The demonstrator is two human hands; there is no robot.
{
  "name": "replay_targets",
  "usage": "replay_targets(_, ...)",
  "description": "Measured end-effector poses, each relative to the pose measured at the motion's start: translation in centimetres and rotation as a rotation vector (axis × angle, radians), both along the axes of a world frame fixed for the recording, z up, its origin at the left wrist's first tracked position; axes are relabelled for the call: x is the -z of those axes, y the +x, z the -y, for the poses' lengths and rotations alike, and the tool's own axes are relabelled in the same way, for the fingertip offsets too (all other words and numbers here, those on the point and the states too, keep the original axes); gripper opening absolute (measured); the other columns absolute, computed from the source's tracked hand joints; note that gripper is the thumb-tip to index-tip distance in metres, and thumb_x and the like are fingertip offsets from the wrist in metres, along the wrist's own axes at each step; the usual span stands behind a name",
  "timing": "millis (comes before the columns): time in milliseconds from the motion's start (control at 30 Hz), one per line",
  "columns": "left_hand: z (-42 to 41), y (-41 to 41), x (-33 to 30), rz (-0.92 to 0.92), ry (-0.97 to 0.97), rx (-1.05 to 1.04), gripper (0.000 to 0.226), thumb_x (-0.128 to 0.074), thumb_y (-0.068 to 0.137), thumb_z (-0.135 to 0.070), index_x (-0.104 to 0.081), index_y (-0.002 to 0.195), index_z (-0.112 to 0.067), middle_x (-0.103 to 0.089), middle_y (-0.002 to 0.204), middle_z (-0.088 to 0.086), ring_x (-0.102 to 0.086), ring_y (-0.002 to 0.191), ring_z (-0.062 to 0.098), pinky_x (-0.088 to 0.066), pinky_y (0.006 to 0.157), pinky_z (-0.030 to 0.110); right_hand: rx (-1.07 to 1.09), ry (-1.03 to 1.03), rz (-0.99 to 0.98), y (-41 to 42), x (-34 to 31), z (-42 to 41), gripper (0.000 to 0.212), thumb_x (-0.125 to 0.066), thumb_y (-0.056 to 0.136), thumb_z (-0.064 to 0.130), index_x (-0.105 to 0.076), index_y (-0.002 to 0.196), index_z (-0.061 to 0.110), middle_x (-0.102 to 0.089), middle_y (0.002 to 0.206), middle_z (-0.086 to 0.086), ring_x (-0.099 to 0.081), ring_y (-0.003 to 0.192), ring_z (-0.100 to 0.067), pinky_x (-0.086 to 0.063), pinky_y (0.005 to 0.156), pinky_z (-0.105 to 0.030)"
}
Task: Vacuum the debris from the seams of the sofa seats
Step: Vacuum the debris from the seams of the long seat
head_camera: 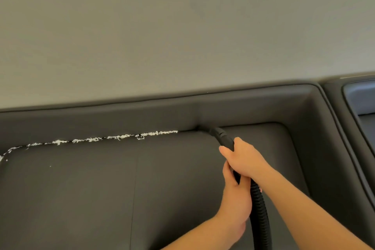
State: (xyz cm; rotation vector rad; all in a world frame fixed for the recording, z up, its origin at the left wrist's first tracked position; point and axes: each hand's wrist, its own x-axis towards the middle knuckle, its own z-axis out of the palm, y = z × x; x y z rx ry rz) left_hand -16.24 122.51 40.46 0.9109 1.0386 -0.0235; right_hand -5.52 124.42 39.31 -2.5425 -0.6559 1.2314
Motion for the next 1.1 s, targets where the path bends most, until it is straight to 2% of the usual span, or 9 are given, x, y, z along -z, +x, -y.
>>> replay_targets(100,0.3,-0.2,-1.6,0.049,0.009,-0.018,0.048,-0.047,0.107,-0.033,-0.026,0.148,-0.047,-0.072,0.089,-0.032,-0.068,0.084,-0.014,-0.055,0.078,0.017,-0.083,0.006,0.033,0.2,-3.1,-0.5,0.039,-0.052,0.098,0.05,-0.044,0.083,0.015,-0.058,0.084,-0.002,-0.055,0.073,-0.019,-0.037,0.059,-0.032)
replay_targets(200,0.0,0.4,-2.2,0.085,0.002,-0.052,0.051,-0.047,0.106,-0.035,-0.023,0.148,-0.051,-0.063,0.109,-0.035,-0.063,0.083,-0.023,-0.049,0.069,0.009,-0.127,0.039,0.034,0.9,-4.8,-1.3,0.04,-0.053,0.099,0.049,-0.047,0.083,0.012,-0.057,0.082,-0.003,-0.052,0.07,-0.018,-0.036,0.058,-0.031)
replay_targets(267,-1.1,1.1,-2.2,0.09,0.001,-0.07,0.052,-0.05,0.105,-0.037,-0.024,0.148,-0.051,-0.063,0.12,-0.029,-0.065,0.096,-0.016,-0.052,0.081,0.015,-0.131,0.058,0.022,1.6,-5.0,-2.3,0.04,-0.053,0.099,0.048,-0.049,0.083,0.011,-0.057,0.081,-0.004,-0.052,0.069,-0.018,-0.037,0.059,-0.032)
replay_targets(333,-2.5,1.8,-2.0,0.076,0.005,-0.079,0.055,-0.053,0.102,-0.039,-0.025,0.148,-0.048,-0.065,0.128,-0.018,-0.067,0.111,0.002,-0.054,0.099,0.032,-0.124,0.058,-0.002,2.4,-4.3,-3.6,0.039,-0.054,0.099,0.046,-0.048,0.082,0.011,-0.055,0.079,-0.003,-0.05,0.068,-0.018,-0.037,0.06,-0.032)
replay_targets(400,-3.9,2.4,-1.6,0.064,-0.011,-0.082,0.052,-0.052,0.103,-0.035,-0.027,0.148,-0.042,-0.069,0.126,-0.009,-0.07,0.109,0.012,-0.055,0.101,0.042,-0.108,0.047,-0.02,2.8,-3.0,-4.7,0.04,-0.053,0.1,0.044,-0.046,0.079,0.011,-0.053,0.076,-0.004,-0.048,0.066,-0.017,-0.036,0.059,-0.032)
replay_targets(567,-6.8,3.3,0.0,0.049,-0.035,-0.079,0.049,-0.052,0.104,-0.029,-0.03,0.148,-0.037,-0.074,0.112,-0.001,-0.072,0.088,0.016,-0.058,0.093,0.044,0.057,0.079,-0.124,3.6,-0.2,-7.0,0.037,-0.054,0.099,0.037,-0.047,0.076,0.009,-0.05,0.071,-0.005,-0.048,0.066,-0.021,-0.038,0.063,-0.035)
replay_targets(867,-9.2,3.2,2.0,-0.039,-0.01,-0.038,0.047,-0.048,0.105,-0.026,-0.034,0.149,-0.036,-0.072,0.115,0.002,-0.068,0.084,0.015,-0.058,0.076,0.031,0.365,0.165,-0.222,3.0,3.4,-8.4,0.036,-0.056,0.096,0.032,-0.044,0.072,0.008,-0.047,0.068,-0.007,-0.049,0.069,-0.025,-0.039,0.065,-0.037)
replay_targets(1033,-7.4,1.1,2.6,-0.095,-0.019,0.064,0.053,-0.054,0.101,-0.032,-0.033,0.149,-0.038,-0.066,0.128,-0.007,-0.07,0.11,0.018,-0.057,0.098,0.042,0.384,0.184,-0.187,0.7,4.5,-5.4,0.039,-0.057,0.097,0.037,-0.045,0.073,0.009,-0.05,0.07,-0.005,-0.049,0.067,-0.023,-0.039,0.063,-0.035)
replay_targets(1100,-5.8,-0.4,3.0,-0.129,-0.043,0.135,0.058,-0.055,0.1,-0.029,-0.029,0.15,-0.039,-0.065,0.128,-0.01,-0.068,0.112,0.016,-0.057,0.098,0.046,0.358,0.171,-0.163,-1.0,5.2,-2.7,0.036,-0.056,0.098,0.04,-0.05,0.081,0.009,-0.058,0.077,-0.006,-0.055,0.07,-0.022,-0.041,0.062,-0.035)
